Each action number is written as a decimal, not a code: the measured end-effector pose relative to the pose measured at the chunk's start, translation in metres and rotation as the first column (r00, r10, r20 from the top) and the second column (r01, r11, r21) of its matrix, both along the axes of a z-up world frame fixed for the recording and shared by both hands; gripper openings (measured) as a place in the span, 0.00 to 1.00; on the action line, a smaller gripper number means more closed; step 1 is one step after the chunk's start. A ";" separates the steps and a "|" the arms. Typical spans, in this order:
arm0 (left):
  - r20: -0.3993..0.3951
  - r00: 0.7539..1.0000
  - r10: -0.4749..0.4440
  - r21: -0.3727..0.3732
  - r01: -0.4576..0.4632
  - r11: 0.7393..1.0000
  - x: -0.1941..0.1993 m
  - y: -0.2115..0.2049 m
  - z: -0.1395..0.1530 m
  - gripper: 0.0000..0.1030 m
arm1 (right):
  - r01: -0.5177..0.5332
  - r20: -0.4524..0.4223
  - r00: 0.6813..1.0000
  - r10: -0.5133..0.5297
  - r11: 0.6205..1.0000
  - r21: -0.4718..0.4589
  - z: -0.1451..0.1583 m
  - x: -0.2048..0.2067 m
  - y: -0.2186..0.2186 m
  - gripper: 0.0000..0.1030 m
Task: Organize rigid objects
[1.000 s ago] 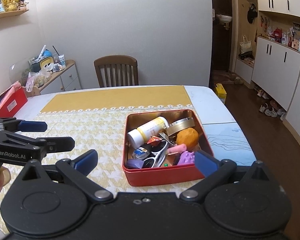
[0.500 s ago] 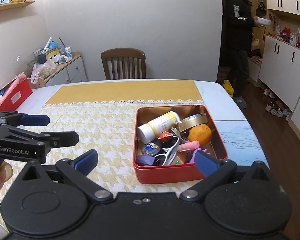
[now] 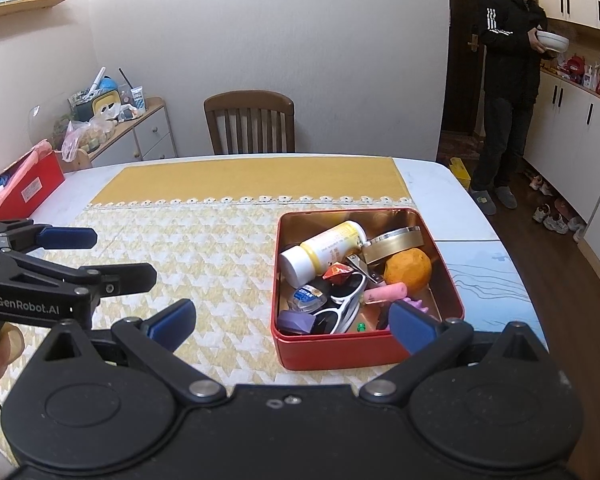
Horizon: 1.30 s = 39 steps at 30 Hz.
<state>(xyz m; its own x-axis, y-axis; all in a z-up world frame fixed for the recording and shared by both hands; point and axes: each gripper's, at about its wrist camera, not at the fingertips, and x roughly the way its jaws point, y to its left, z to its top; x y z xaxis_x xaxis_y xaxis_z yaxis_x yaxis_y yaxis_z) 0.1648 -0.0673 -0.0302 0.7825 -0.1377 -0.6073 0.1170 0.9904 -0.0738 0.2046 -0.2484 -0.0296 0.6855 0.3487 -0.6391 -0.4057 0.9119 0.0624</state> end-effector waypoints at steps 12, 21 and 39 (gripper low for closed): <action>0.002 1.000 0.010 0.015 -0.010 1.000 0.002 0.003 -0.002 0.96 | -0.010 -0.008 1.000 0.010 1.000 -0.002 -0.002 0.002 0.003 1.00; 0.004 1.000 0.021 0.017 -0.021 1.000 0.002 0.005 -0.002 0.96 | -0.033 -0.015 0.999 0.033 0.999 -0.003 -0.003 0.004 0.009 1.00; 0.006 0.999 0.034 0.022 -0.034 0.999 0.003 0.009 -0.004 0.96 | -0.053 -0.031 0.998 0.053 0.999 0.003 -0.007 0.005 0.014 1.00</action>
